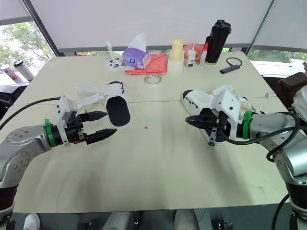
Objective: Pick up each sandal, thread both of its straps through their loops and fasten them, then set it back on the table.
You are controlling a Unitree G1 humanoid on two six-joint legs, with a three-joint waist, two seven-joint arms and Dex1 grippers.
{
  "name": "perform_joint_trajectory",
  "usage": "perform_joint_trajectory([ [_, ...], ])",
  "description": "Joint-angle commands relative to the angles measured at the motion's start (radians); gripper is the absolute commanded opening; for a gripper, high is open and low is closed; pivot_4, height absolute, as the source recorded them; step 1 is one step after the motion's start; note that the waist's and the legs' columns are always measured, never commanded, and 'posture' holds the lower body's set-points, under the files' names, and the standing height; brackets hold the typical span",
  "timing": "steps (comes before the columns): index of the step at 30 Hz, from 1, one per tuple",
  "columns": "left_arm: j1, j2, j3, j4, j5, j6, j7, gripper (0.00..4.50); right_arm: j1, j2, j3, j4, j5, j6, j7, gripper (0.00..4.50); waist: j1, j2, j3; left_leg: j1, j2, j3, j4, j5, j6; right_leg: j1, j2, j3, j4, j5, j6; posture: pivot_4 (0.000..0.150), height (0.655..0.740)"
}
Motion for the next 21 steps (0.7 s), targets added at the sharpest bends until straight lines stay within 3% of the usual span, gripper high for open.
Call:
perform_joint_trajectory([
  [1, -0.007, 0.009, 0.025, -0.031, -0.01, -0.006, 0.011, 4.42, -0.02, -0.003, -0.01, -0.005, -0.001, -0.021, 0.004, 0.0, 0.0, 0.0, 0.0, 0.0, 0.0, 0.0, 0.0, 0.0, 0.0, 0.0, 0.0, 0.0, 0.0, 0.0, 0.0, 0.15, 0.74],
  [21, -0.011, 0.006, 0.012, -0.043, -0.028, 0.0, 0.007, 4.42, -0.01, 0.001, -0.012, 0.0, -0.032, -0.027, -0.008, 0.0, 0.0, 0.0, 0.0, 0.0, 0.0, 0.001, 0.0, 0.0, 0.0, 0.0, 0.0, 0.001, 0.0, 0.0, -0.001, 0.15, 0.74],
])
